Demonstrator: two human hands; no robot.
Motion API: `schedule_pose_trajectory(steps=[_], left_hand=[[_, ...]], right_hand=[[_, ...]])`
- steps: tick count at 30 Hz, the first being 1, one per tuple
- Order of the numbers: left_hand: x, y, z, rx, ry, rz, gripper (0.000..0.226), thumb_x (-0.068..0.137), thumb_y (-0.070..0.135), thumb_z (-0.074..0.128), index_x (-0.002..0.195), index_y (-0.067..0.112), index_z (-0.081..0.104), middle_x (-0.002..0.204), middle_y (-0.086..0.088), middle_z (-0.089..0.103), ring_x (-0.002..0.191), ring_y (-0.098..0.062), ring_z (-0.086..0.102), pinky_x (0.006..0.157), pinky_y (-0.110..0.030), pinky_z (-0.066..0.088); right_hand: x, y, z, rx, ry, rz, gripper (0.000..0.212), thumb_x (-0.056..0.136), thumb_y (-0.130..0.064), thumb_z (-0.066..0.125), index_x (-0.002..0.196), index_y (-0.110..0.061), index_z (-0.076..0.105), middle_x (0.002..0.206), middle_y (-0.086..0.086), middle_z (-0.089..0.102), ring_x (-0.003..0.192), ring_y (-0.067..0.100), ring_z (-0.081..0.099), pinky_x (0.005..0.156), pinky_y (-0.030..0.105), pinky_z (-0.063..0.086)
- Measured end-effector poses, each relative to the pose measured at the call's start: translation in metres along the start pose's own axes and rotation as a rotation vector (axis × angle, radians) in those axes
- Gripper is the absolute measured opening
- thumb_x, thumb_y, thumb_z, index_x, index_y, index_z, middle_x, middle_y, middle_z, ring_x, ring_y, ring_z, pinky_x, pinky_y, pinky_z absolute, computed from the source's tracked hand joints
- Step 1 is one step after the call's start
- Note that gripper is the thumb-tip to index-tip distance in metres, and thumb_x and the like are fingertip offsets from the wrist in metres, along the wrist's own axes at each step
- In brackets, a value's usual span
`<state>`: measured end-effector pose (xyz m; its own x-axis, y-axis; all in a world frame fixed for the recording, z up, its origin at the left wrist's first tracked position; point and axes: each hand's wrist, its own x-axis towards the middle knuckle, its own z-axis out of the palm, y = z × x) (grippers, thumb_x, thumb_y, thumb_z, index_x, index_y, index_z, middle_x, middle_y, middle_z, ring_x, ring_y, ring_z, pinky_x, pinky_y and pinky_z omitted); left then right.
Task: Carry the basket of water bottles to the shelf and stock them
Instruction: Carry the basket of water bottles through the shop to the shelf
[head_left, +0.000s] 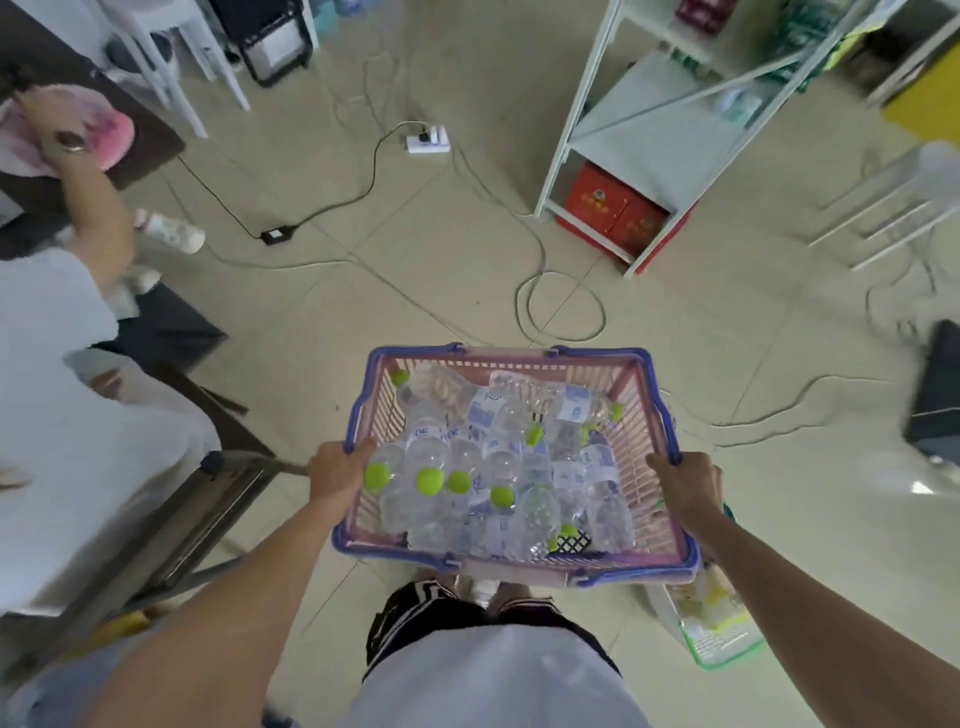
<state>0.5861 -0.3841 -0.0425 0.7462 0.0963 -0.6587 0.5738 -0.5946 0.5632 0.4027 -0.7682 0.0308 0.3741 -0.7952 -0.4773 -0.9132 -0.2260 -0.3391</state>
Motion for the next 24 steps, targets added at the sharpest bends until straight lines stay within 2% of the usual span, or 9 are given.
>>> schedule_pose_trajectory(steps=[2,4,6,9,11,14,17,20,24], left_hand=[[0.02,0.024,-0.006,0.0,0.017,0.009,0.044,0.099,0.033,0.069,0.102,-0.011,0.073,0.088,-0.022,0.067,0.081,-0.03,0.063,0.07,-0.035,0.044],[0.037,0.047,-0.012,0.007,0.028,0.004,0.045,0.098,0.033,0.07,0.104,-0.012,0.073,0.092,-0.024,0.068,0.083,-0.03,0.062,0.074,-0.035,0.043],[0.055,0.067,-0.018,0.012,0.026,0.019,0.043,0.099,0.032,0.069,0.101,-0.01,0.074,0.089,-0.023,0.068,0.083,-0.029,0.062,0.07,-0.034,0.044],[0.077,0.096,-0.025,0.019,0.036,0.028,0.034,0.099,0.028,0.068,0.089,-0.005,0.072,0.074,-0.016,0.064,0.078,-0.028,0.062,0.058,-0.029,0.041],[0.092,0.116,-0.029,0.011,0.054,0.007,0.035,0.099,0.028,0.068,0.089,-0.006,0.073,0.078,-0.018,0.066,0.077,-0.028,0.062,0.063,-0.029,0.042],[0.116,0.14,-0.031,-0.003,0.094,-0.035,0.04,0.096,0.031,0.07,0.095,-0.009,0.076,0.087,-0.023,0.072,0.079,-0.031,0.068,0.069,-0.033,0.048],[0.137,0.17,-0.031,-0.028,0.139,-0.086,0.042,0.096,0.032,0.071,0.097,-0.009,0.075,0.087,-0.023,0.072,0.08,-0.03,0.068,0.07,-0.037,0.05],[0.16,0.202,-0.032,-0.015,0.154,-0.09,0.039,0.099,0.032,0.068,0.091,-0.006,0.071,0.085,-0.022,0.068,0.081,-0.03,0.065,0.071,-0.036,0.045],[0.195,0.245,-0.037,-0.018,0.189,-0.096,0.036,0.098,0.031,0.068,0.076,0.003,0.065,0.072,-0.015,0.063,0.079,-0.026,0.061,0.071,-0.036,0.044]], right_hand=[[0.013,-0.023,-0.002,0.019,0.0,0.005,0.038,0.09,-0.022,0.067,0.057,-0.011,0.053,0.053,0.003,0.047,0.046,0.016,0.043,0.042,0.025,0.03],[0.026,-0.047,-0.002,0.024,-0.006,0.002,0.037,0.09,-0.021,0.066,0.058,-0.01,0.053,0.053,0.003,0.047,0.045,0.015,0.043,0.041,0.025,0.03],[0.042,-0.071,-0.001,0.038,-0.009,-0.009,0.036,0.089,-0.021,0.067,0.058,-0.008,0.053,0.052,0.003,0.045,0.044,0.016,0.041,0.041,0.025,0.029],[0.074,-0.101,0.006,0.067,-0.019,-0.022,0.034,0.085,-0.022,0.068,0.06,-0.001,0.059,0.054,0.007,0.047,0.044,0.02,0.041,0.043,0.027,0.03],[0.097,-0.125,0.008,0.055,-0.041,-0.033,0.035,0.084,-0.025,0.067,0.059,-0.001,0.06,0.054,0.008,0.048,0.046,0.022,0.043,0.044,0.029,0.031],[0.138,-0.167,0.011,0.053,-0.092,-0.071,0.034,0.083,-0.023,0.066,0.054,-0.01,0.055,0.052,0.004,0.047,0.046,0.021,0.045,0.043,0.026,0.029],[0.179,-0.206,0.013,0.047,-0.138,-0.1,0.033,0.085,-0.024,0.066,0.056,-0.012,0.057,0.052,0.004,0.051,0.049,0.024,0.052,0.044,0.027,0.037],[0.213,-0.242,0.014,0.037,-0.155,-0.102,0.033,0.084,-0.03,0.064,0.061,-0.006,0.063,0.059,0.011,0.059,0.06,0.033,0.061,0.051,0.035,0.046],[0.247,-0.298,0.007,0.028,-0.165,-0.142,0.036,0.085,-0.026,0.065,0.056,-0.007,0.056,0.054,0.008,0.052,0.053,0.027,0.053,0.046,0.03,0.036]])
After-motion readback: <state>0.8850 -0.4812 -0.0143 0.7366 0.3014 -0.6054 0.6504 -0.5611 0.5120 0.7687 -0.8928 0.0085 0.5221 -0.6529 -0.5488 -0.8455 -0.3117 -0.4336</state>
